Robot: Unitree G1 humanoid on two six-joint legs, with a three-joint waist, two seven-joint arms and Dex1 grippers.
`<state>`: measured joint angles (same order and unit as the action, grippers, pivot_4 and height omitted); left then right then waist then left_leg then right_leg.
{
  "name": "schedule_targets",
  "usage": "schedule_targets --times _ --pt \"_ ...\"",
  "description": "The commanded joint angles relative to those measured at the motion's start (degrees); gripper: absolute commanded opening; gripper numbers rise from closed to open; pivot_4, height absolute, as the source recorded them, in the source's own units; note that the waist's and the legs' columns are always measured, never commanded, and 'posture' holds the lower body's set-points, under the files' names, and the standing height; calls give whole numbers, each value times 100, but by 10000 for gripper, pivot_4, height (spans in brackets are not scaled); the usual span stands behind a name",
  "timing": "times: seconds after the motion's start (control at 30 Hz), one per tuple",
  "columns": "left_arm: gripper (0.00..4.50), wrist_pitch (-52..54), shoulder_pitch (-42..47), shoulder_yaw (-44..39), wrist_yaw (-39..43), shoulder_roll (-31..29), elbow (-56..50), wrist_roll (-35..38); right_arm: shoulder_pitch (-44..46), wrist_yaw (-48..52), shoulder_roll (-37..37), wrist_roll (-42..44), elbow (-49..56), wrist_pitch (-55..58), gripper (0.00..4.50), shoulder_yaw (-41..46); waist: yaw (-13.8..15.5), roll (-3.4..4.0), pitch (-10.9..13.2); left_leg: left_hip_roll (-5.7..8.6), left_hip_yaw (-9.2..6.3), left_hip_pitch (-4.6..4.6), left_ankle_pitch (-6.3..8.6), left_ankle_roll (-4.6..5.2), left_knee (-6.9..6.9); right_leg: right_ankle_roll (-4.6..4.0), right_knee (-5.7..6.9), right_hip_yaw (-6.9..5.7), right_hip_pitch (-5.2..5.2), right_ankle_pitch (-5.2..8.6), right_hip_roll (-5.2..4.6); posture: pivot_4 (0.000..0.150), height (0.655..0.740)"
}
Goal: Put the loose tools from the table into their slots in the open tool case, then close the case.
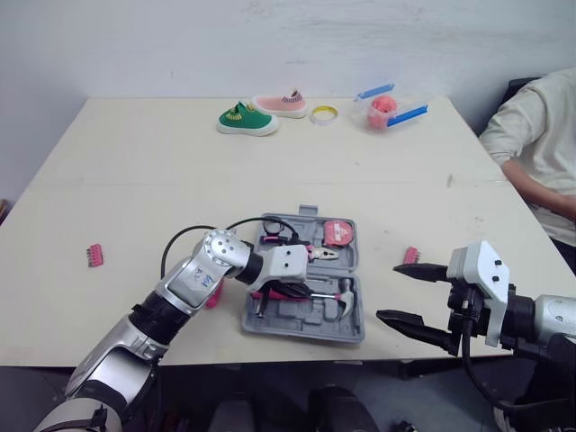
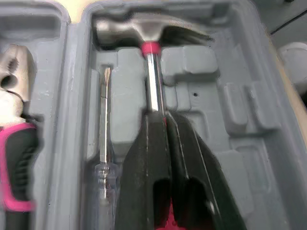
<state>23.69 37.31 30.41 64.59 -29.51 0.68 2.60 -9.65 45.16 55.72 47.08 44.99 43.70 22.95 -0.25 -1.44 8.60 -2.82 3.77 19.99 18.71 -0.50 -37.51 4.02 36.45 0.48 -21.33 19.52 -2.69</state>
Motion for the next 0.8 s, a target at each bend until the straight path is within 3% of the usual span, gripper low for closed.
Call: schedule_targets --times 0.03,0.13,0.2,0.27,0.33,0.4,0.47,0.63,0.8 --pt "384 285 -272 344 -106 -113 446 -483 4 -37 -44 -31 105 -116 45000 143 3 8 -6 0 0 0 0 0 0 0 0 0 0 0 0 1500 7400" --pt "384 119 -208 94 -67 -74 402 -263 45 -88 -70 -57 87 -135 45000 125 3 11 -7 1 0 1 0 0 0 0 0 0 -1 0 -2 1500 7400" --pt "384 20 -266 -380 222 -6 77 394 40 -104 -94 -129 69 -172 45000 105 -7 13 -7 1 0 3 0 0 0 0 0 0 -5 0 -2 1500 7400" --pt "384 635 -278 -1150 427 52 -408 1397 11 -143 -140 -241 20 -241 45000 135 -28 17 10 -2 1 12 -2 -3 -1 0 5 -1 -25 0 -1 1500 7400" --pt "5888 1607 -273 -2159 256 -23 -798 2402 -27 -253 -238 -347 -103 -284 45000 292 -21 9 41 -5 -7 29 -11 -19 -9 -1 19 -8 -65 1 0 1500 7400" --pt "13306 2114 -477 -2963 -55 -242 -1045 2892 -183 -221 -309 -341 -236 -254 45000 592 -1 12 49 -5 -16 109 -22 -38 -45 0 57 -11 -141 0 0 1500 7400" --pt "21864 2280 -851 -3645 -380 -455 -1271 3115 -398 -83 -340 -282 -358 -223 45000 942 -8 20 50 -3 -19 114 -40 -70 -49 -1 60 -12 -147 0 1 1500 7400" --pt "44704 2639 -2568 -5592 -1403 -851 -1818 3255 -933 401 -343 -291 -877 -266 45000 1895 -39 16 59 -1 -18 97 -18 -33 -39 0 50 -5 -134 0 -2 1500 7400" --pt "44704 2353 -4385 -7234 -2052 -757 -2111 3123 -1210 782 -271 -624 -1714 -485 45000 2433 -49 -6 73 0 -27 95 -7 -32 -37 -2 43 -15 -128 1 -20 1500 7400"
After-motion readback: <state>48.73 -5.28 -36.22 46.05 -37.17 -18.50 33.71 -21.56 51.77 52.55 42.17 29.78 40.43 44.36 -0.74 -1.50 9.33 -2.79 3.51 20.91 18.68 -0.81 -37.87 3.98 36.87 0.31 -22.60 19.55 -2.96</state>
